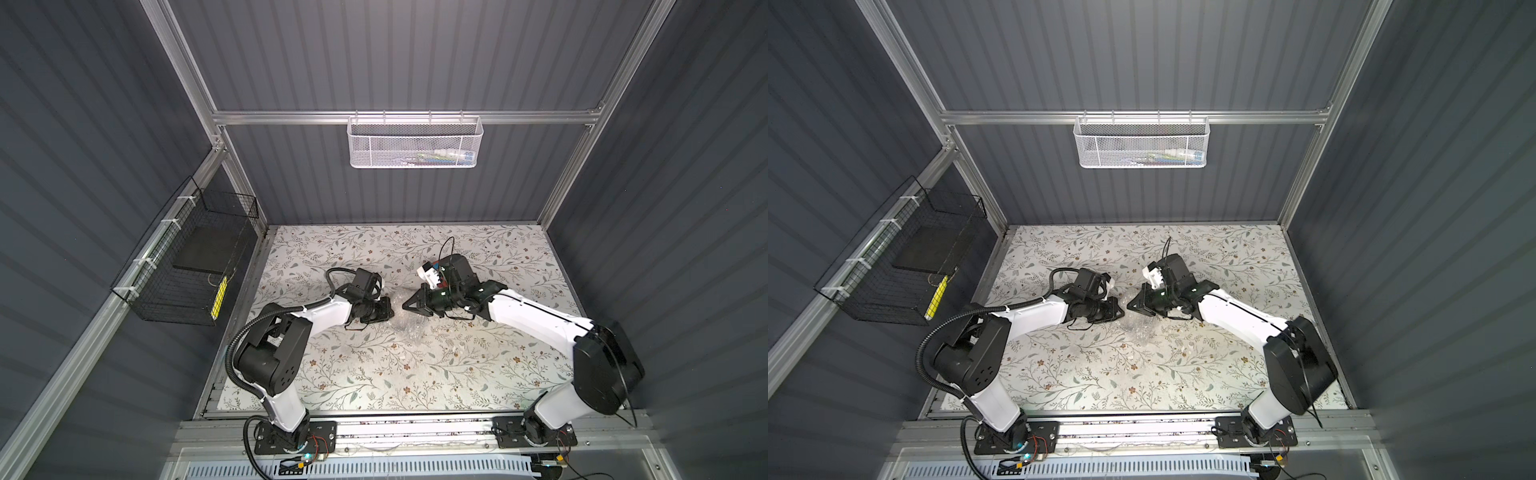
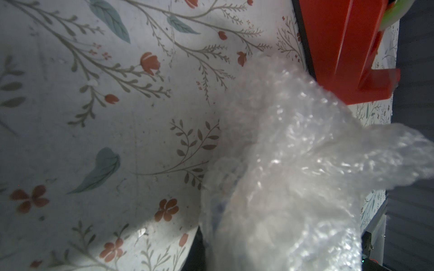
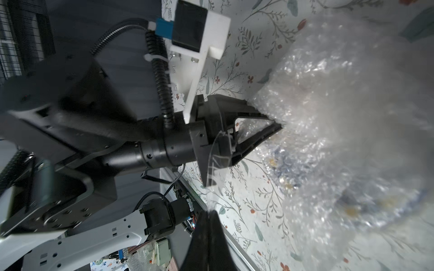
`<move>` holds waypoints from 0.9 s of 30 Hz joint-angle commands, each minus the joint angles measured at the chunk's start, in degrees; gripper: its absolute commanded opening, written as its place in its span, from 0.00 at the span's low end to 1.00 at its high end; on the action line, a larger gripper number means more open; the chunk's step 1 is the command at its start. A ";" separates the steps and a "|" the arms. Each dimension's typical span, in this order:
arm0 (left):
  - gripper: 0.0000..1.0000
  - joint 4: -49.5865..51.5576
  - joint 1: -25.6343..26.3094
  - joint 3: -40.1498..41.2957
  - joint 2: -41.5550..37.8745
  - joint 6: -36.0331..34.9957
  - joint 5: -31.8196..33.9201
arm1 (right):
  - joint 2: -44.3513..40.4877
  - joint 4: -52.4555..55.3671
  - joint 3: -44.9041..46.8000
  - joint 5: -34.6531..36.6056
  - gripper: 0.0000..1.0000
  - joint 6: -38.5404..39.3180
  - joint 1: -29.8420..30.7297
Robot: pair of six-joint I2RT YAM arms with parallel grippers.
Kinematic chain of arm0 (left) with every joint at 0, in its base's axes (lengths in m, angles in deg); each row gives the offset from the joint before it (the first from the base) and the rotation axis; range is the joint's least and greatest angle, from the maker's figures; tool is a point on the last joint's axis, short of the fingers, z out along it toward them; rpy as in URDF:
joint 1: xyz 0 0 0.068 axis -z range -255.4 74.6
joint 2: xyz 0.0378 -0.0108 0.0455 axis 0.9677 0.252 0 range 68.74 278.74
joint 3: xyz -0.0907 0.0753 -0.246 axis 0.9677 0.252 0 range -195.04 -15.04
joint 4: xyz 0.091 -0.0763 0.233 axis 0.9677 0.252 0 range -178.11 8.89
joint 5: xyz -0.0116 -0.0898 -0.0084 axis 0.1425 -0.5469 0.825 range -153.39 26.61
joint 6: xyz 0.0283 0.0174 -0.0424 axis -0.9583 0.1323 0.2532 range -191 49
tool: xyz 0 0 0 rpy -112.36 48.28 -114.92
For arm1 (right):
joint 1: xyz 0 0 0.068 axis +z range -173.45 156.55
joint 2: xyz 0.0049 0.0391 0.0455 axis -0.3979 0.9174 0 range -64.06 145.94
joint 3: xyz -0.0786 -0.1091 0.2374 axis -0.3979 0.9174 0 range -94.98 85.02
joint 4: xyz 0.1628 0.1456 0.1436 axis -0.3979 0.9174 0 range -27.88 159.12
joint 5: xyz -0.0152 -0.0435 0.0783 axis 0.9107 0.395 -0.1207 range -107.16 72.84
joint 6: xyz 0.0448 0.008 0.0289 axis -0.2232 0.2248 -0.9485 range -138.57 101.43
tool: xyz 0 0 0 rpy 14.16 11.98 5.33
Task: Wrap bowls in bubble wrap
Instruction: Stick the tape on the bubble wrap.
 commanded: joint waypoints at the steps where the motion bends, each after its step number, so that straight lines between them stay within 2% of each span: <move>1: 0.06 1.96 0.43 1.05 1.56 0.57 0.50 | 3.21 -6.46 -1.37 -2.02 0.00 0.04 0.19; 11: 0.06 2.17 0.39 1.77 1.46 0.36 0.44 | 8.82 -2.37 -7.51 -2.23 0.00 7.27 -0.82; 27: 0.06 2.89 0.39 1.08 1.83 0.14 0.70 | 12.93 -9.22 -1.69 -3.09 0.00 5.13 -2.75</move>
